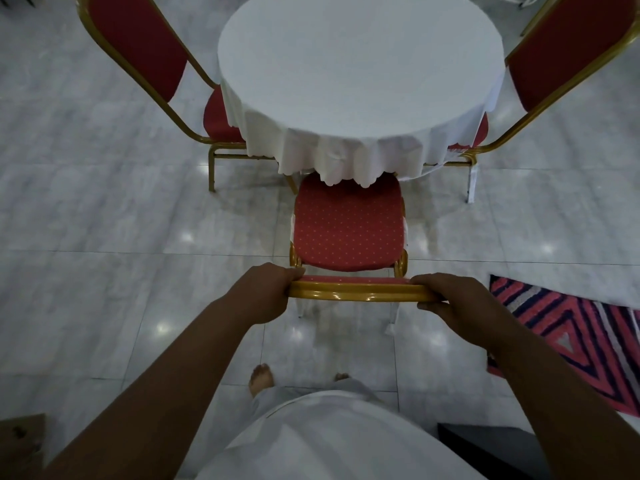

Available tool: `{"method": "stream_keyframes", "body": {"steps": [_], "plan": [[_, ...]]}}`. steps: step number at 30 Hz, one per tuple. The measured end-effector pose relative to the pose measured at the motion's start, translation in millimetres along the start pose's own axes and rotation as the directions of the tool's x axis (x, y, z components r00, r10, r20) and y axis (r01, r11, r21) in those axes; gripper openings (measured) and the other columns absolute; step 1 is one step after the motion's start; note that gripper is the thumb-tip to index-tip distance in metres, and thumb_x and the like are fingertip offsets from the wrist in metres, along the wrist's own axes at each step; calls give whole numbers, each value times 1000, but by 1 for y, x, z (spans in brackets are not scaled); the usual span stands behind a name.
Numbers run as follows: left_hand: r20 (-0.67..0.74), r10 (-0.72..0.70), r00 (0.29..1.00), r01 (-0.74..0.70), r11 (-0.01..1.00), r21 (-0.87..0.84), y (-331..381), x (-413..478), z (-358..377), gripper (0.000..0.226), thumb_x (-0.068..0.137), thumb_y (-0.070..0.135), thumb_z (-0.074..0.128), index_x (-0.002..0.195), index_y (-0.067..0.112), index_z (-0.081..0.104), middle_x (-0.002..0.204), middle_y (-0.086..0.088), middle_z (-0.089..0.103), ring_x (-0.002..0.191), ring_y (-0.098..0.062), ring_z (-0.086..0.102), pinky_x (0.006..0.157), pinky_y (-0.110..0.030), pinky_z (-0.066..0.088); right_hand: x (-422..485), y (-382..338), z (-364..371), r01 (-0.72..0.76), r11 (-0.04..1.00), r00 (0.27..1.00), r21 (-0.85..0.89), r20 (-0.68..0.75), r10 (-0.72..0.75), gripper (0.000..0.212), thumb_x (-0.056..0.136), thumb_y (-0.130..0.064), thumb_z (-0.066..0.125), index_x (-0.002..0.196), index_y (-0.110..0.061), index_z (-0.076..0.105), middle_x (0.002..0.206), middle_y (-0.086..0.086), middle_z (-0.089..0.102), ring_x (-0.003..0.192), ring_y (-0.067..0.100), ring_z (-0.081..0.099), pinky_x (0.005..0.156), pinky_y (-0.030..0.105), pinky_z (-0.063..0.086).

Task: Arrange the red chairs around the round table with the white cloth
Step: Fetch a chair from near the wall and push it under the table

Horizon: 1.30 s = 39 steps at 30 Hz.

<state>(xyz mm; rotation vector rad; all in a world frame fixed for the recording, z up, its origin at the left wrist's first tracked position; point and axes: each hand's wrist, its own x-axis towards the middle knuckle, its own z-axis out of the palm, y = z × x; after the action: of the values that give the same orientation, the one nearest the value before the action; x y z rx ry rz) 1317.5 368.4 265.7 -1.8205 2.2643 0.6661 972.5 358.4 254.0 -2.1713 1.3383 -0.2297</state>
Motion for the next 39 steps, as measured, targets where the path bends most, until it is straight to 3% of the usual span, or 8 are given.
{"method": "stream_keyframes", "body": {"steps": [10, 13, 17, 19, 21, 23, 27, 39], "plan": [[12, -7, 1000, 6, 996, 85, 10, 10, 0, 50, 92, 8, 49, 139, 25, 47, 116, -9, 65, 101, -24, 62, 88, -34, 52, 4, 17, 11, -55, 998, 998, 37, -5, 55, 42, 84, -19, 71, 123, -28, 61, 105, -5, 69, 87, 4, 58, 79, 17, 43], [83, 3, 997, -6, 999, 36, 11, 12, 0, 59, 90, 12, 56, 145, 25, 39, 125, -9, 61, 108, -24, 60, 91, -33, 50, 2, 14, 7, -104, 995, 994, -9, 36, 104, 49, 83, -32, 72, 129, -30, 56, 114, -5, 67, 90, 2, 56, 85, 23, 48], [205, 14, 979, 36, 970, -240, 2, 12, -7, 87, 79, 66, 59, 150, 30, 26, 146, -4, 47, 125, -21, 51, 104, -42, 45, 4, -9, -1, -153, 988, 988, -9, 26, 153, 68, 83, -54, 62, 143, -28, 41, 141, -3, 50, 121, 13, 51, 94, 24, 37], [48, -6, 999, 23, 931, -365, 4, 11, -5, 96, 73, 85, 40, 151, 32, 23, 153, -2, 38, 137, -22, 40, 112, -49, 33, 9, -23, 1, -160, 987, 984, 17, -73, 161, 67, 89, -55, 51, 146, -24, 35, 151, 2, 38, 138, 18, 36, 101, 27, 28], [-171, -47, 984, -26, 916, -401, 9, 13, 3, 90, 80, 81, 25, 153, 29, 19, 159, 1, 25, 148, -18, 18, 120, -49, 12, 16, -32, 9, -176, 984, 965, 38, -192, 180, 67, 93, -57, 38, 148, -19, 31, 156, 5, 30, 146, 19, 21, 109, 33, 21], [-289, -78, 954, -30, 935, -353, 14, 20, 12, 83, 87, 72, 19, 154, 23, 14, 162, 1, 16, 149, -15, 5, 121, -47, 4, 26, -37, 20, -183, 982, 946, 48, -264, 189, 71, 94, -59, 29, 150, -16, 27, 158, 7, 27, 148, 19, 14, 114, 36, 17], [-341, -103, 935, -2, 956, -293, 11, 33, 26, 82, 88, 72, 16, 154, 23, 12, 162, 2, 15, 150, -15, 3, 121, -46, 8, 43, -34, 38, -168, 986, 937, -17, -314, 154, 75, 93, -64, 19, 149, -15, 27, 156, 5, 31, 149, 19, 13, 118, 46, 23], [-364, -97, 926, -12, 958, -287, -2, 69, 10, 77, 90, 67, 21, 153, 23, 17, 161, 0, 20, 150, -16, 7, 120, -44, 11, 81, -18, 29, -187, 982, 921, -33, -355, 163, 71, 94, -62, 19, 147, -16, 32, 153, 5, 37, 147, 19, 19, 116, 45, 26]]}}
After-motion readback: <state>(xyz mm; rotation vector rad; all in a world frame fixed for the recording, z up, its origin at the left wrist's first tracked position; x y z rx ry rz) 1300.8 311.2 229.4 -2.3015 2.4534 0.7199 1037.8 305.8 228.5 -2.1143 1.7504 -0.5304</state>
